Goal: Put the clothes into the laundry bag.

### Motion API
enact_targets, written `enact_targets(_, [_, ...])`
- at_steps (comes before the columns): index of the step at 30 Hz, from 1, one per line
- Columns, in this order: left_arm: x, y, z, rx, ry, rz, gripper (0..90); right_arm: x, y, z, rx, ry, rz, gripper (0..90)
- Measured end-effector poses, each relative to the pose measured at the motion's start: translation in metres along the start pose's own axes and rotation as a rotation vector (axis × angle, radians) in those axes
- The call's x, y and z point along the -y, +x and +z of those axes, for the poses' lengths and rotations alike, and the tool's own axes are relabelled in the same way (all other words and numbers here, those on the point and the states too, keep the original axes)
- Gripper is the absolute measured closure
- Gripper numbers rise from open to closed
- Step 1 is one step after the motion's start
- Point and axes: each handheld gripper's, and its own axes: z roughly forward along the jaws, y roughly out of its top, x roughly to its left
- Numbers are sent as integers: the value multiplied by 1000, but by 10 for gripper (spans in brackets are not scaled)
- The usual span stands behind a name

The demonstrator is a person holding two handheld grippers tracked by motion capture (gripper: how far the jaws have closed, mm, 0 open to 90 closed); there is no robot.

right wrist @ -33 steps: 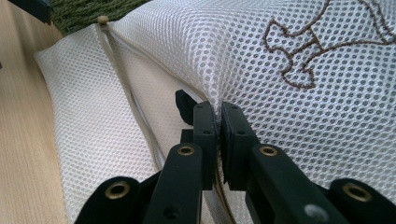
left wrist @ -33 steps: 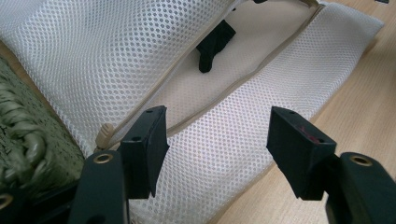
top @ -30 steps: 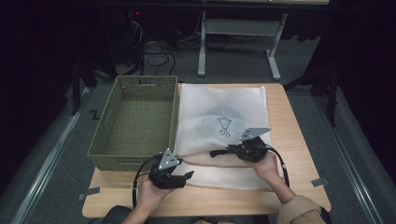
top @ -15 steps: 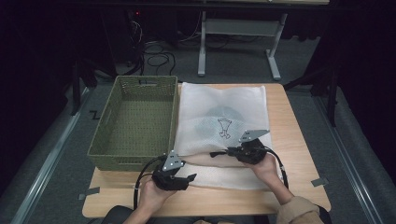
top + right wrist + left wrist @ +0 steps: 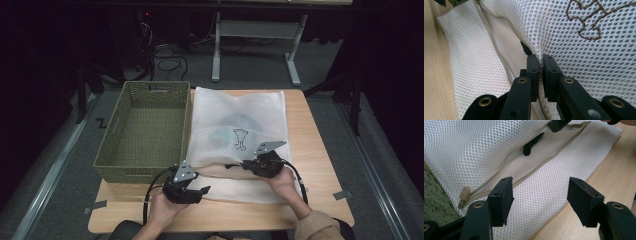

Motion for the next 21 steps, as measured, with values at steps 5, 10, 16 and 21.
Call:
enact_targets(5, [0,0,0,-1,1,0,378,3,0,5,-8,18,9,844])
enact_targets(10, [0,0,0,-1,1,-1,378,6,-1,11,-9,47,11,843])
enact_targets(16, [0,0,0,1,0,-2,378,8,-1,17,-8,72,8,840])
enact_targets(21, [0,0,0,0,2,-1,378,10,0,20,-2,80,12,826])
